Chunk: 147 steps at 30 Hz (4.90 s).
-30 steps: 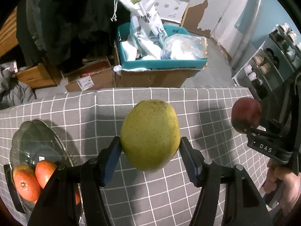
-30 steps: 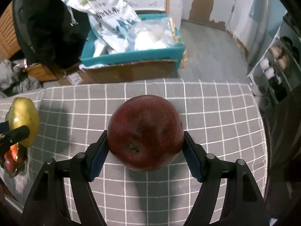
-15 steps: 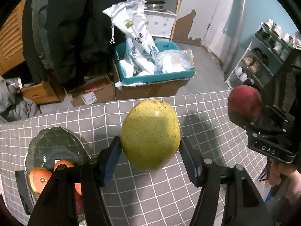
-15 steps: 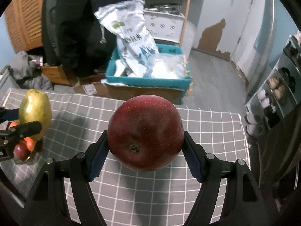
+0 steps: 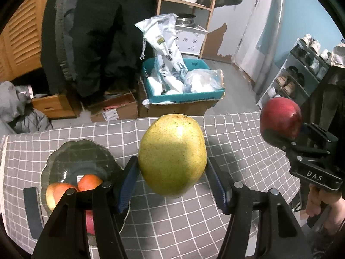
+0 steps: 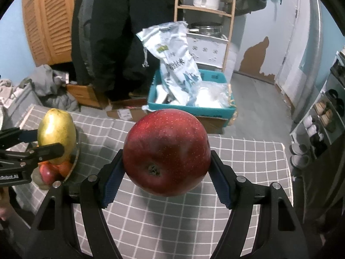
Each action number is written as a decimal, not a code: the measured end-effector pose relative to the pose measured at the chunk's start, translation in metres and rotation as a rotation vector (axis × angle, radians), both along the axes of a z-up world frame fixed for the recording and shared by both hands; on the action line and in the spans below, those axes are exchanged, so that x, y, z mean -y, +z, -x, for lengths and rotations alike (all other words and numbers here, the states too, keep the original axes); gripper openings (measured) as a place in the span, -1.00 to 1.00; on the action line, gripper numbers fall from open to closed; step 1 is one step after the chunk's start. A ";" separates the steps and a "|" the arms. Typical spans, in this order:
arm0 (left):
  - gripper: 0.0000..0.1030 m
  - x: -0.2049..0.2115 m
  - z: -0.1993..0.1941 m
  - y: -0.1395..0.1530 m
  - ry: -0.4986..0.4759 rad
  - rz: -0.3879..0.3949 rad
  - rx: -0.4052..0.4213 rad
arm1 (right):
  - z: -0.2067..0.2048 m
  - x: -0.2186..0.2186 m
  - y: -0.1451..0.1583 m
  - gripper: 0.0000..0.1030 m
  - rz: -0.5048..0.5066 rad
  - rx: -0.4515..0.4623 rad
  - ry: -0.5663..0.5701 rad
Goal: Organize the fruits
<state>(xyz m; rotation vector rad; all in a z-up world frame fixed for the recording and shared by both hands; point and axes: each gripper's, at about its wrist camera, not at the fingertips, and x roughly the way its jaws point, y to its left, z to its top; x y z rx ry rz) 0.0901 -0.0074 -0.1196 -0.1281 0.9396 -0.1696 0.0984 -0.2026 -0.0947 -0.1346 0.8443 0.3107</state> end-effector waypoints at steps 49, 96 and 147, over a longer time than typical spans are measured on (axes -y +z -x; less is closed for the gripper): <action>0.25 -0.189 0.003 -0.071 0.292 0.019 -0.159 | -0.041 -0.220 -0.060 0.44 -0.062 -0.209 0.283; 0.64 -0.226 0.039 -0.074 0.444 0.061 -0.197 | -0.043 -0.259 -0.114 0.62 0.030 -0.321 0.383; 0.99 -0.137 0.125 0.129 0.426 -0.188 0.383 | 0.069 -0.127 0.113 0.65 -0.016 0.311 0.190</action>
